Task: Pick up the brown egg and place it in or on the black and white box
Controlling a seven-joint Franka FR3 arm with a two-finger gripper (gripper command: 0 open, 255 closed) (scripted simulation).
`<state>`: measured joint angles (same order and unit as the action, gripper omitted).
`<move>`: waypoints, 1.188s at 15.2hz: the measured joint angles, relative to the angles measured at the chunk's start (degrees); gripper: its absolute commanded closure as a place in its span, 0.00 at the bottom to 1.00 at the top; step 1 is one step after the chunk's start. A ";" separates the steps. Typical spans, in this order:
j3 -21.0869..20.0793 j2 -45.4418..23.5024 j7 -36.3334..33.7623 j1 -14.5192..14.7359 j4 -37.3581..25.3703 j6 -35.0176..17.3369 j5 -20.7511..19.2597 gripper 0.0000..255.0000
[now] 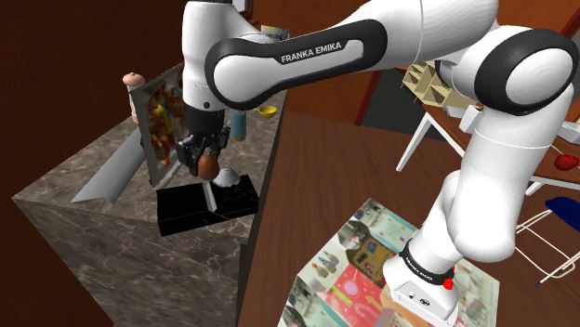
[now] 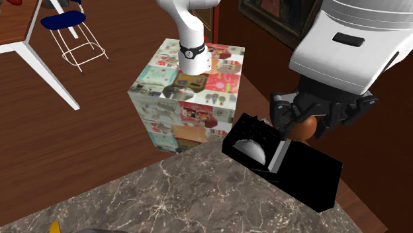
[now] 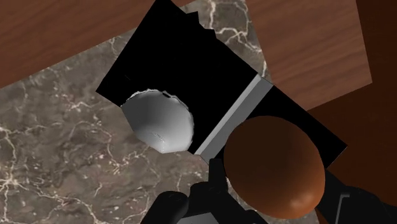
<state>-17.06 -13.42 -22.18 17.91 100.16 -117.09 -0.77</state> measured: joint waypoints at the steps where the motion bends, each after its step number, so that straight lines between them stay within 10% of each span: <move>1: 0.02 -0.22 -0.03 0.02 0.34 -0.55 -0.07 1.00; 9: 0.09 -0.93 -0.06 0.06 1.62 -2.55 -0.29 1.00; 10: 0.09 -0.93 -0.06 0.06 1.63 -2.55 -0.29 0.00; 18: 0.05 0.20 0.21 -0.15 0.72 -0.59 0.09 0.00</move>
<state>-17.01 -13.22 -21.97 17.76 100.88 -117.68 -0.68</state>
